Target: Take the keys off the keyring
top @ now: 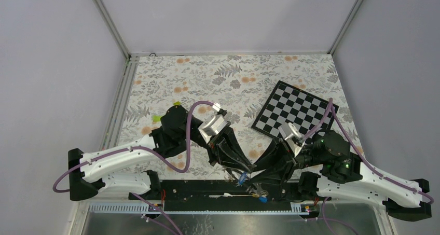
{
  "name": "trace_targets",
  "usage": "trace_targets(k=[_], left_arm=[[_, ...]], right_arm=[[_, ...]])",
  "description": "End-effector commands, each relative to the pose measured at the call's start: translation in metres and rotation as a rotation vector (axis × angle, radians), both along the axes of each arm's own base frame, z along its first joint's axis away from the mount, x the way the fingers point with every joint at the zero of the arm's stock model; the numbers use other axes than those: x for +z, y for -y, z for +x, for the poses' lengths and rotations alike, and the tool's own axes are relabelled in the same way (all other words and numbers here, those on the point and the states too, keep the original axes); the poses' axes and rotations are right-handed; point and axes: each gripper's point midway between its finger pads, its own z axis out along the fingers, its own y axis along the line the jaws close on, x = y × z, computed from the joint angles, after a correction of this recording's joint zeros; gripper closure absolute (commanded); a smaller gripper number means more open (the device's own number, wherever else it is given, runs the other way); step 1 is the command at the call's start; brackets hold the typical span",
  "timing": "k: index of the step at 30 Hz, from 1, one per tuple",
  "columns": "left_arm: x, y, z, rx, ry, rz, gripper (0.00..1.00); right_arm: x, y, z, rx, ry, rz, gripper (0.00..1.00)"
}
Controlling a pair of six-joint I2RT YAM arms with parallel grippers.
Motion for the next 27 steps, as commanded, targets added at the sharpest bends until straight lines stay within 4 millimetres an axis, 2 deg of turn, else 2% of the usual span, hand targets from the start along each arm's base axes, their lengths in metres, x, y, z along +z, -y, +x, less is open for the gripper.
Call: trace_targets(k=[1,8,13,27], left_arm=[[0.0375,-0.0139,-0.0047,0.007,0.058,-0.145,0.94],[0.0378,-0.0147,-0.0050,0.007,0.056,-0.148,0.94],[0.0378,-0.0147,-0.0050,0.007,0.054,-0.148,0.94],[0.0364,-0.0147,-0.0055,0.002,0.051,-0.146,0.94]], right_arm=[[0.0266,0.0090,-0.0073,0.027,0.038,0.086,0.62],[0.0281,0.0076,-0.0064,0.025,0.037,0.092,0.71],[0.0277,0.0064,-0.0026,0.003,0.041,0.093,0.61],[0.0314,-0.0007,-0.0003,0.005,0.050,0.102,0.62]])
